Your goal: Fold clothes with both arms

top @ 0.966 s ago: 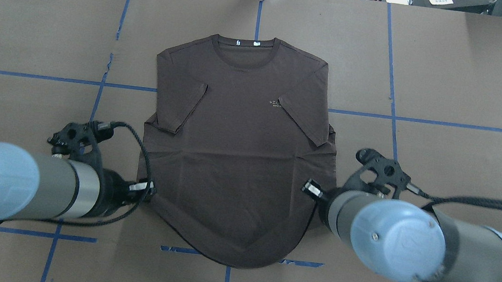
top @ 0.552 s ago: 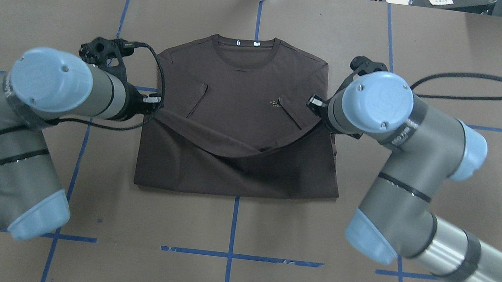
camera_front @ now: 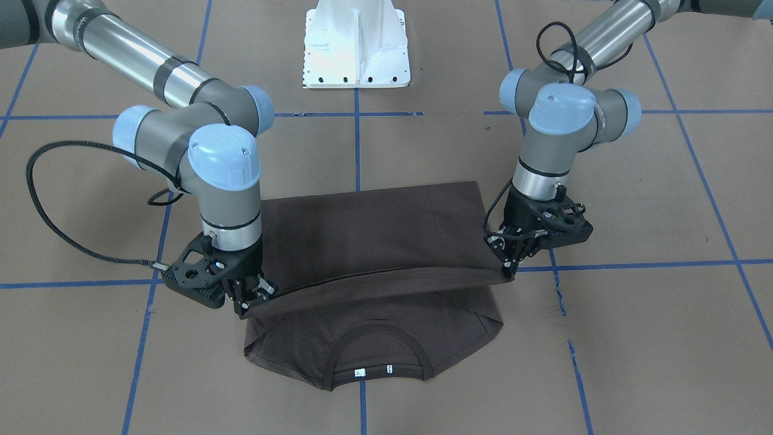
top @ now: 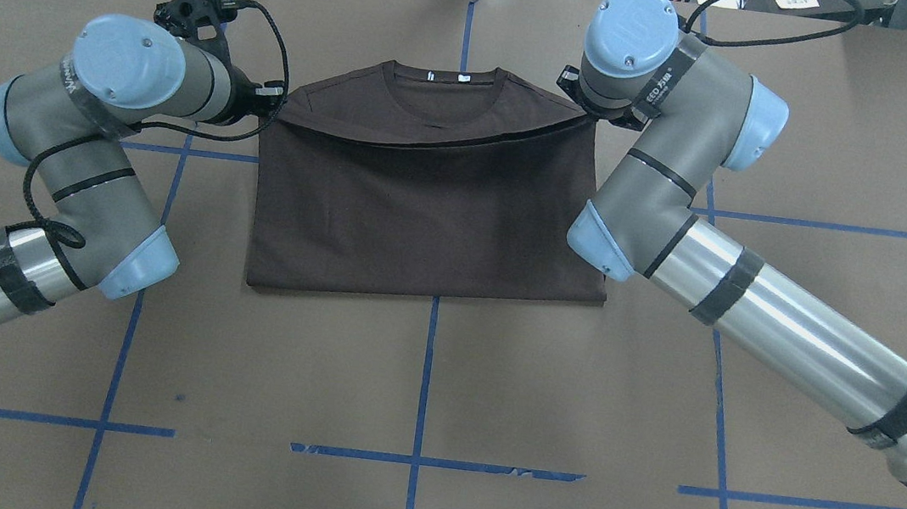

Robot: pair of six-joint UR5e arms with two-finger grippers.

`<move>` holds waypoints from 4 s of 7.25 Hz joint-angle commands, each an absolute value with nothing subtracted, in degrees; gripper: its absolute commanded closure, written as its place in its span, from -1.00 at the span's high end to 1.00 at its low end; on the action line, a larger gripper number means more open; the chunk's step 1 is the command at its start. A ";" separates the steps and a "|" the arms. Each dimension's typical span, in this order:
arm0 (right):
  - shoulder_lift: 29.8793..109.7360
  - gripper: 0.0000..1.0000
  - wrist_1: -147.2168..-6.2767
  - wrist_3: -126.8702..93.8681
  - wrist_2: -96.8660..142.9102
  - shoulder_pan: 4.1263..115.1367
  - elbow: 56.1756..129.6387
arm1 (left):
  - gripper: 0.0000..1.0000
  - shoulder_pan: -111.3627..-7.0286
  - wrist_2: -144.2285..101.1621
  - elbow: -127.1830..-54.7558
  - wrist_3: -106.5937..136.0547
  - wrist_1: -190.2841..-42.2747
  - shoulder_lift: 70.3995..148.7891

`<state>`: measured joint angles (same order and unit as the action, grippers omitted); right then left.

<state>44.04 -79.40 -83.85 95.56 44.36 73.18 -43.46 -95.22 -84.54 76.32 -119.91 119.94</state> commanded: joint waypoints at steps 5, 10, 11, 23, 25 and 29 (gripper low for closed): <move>41.84 -0.31 -71.19 -79.54 96.06 45.79 64.60 | -0.17 -43.94 -92.46 -77.96 76.38 -123.05 122.96; 62.53 0.26 -71.81 -85.73 103.89 41.59 92.40 | -0.10 -44.03 -95.27 -83.50 76.82 -124.19 118.39; 65.71 0.30 -71.28 -90.48 103.80 39.31 95.68 | -0.08 -43.86 -95.19 -83.50 76.90 -124.10 118.39; 68.64 -1.00 -71.54 -97.38 101.69 32.25 99.64 | -0.05 -43.59 -94.66 -87.80 80.41 -123.31 116.46; 77.28 -1.00 -71.81 -97.38 102.13 28.33 111.02 | -0.05 -43.33 -95.27 -92.78 83.04 -122.43 114.79; 92.46 -1.00 -71.81 -106.84 102.22 5.16 131.02 | -0.05 -39.99 -98.17 -98.78 88.94 -122.34 114.43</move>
